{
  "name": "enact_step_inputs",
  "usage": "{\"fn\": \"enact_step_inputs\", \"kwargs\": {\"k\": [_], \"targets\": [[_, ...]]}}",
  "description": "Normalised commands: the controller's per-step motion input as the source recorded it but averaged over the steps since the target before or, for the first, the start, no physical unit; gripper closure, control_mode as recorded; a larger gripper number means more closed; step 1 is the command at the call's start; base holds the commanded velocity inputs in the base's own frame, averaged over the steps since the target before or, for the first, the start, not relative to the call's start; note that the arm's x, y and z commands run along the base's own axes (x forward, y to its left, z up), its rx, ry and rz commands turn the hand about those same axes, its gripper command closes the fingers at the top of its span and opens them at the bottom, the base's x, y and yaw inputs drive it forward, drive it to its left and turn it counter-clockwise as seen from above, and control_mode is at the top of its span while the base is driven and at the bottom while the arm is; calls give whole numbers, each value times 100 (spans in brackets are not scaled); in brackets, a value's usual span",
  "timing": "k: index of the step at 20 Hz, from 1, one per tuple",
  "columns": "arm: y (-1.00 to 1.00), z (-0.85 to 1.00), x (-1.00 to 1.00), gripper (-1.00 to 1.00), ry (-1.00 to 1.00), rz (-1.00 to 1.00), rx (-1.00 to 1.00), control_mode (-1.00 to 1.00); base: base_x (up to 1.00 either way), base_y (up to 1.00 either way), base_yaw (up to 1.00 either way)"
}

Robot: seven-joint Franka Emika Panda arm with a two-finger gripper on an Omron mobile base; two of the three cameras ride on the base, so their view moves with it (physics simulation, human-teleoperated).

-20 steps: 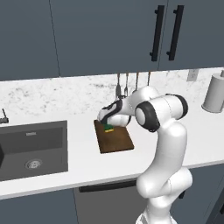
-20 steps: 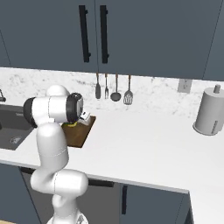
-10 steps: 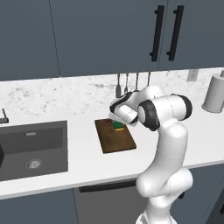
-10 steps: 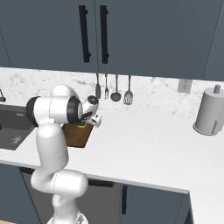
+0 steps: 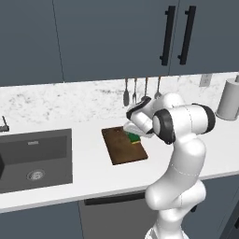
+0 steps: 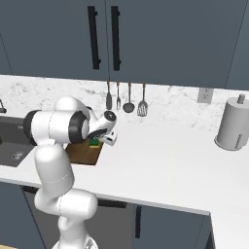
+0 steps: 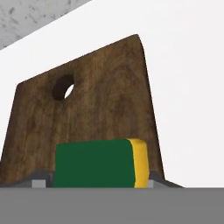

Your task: Pick up the sponge from the counter and clean the cutting board by briefly scrubbing or pressing down on the cutting board. Once finished, release the sponge.

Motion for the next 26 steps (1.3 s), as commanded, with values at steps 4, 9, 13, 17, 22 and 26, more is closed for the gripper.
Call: {"fn": "enact_step_inputs", "kwargs": {"k": [4, 9, 13, 17, 22, 26], "targets": [[-2, -26, -32, 100, 0, 11, 3, -100, 0, 0, 0], [34, -16, -29, 100, 1, 0, 9, -100, 0, 0, 0], [52, -8, -37, 100, -1, -2, 1, -100, 0, 0, 0], [65, -16, -14, 100, -1, -8, 0, -100, 0, 0, 0], [71, -17, -13, 100, -1, -7, -1, -100, 0, 0, 0], [61, -16, -45, 100, -5, -2, 0, -100, 0, 0, 0]]}}
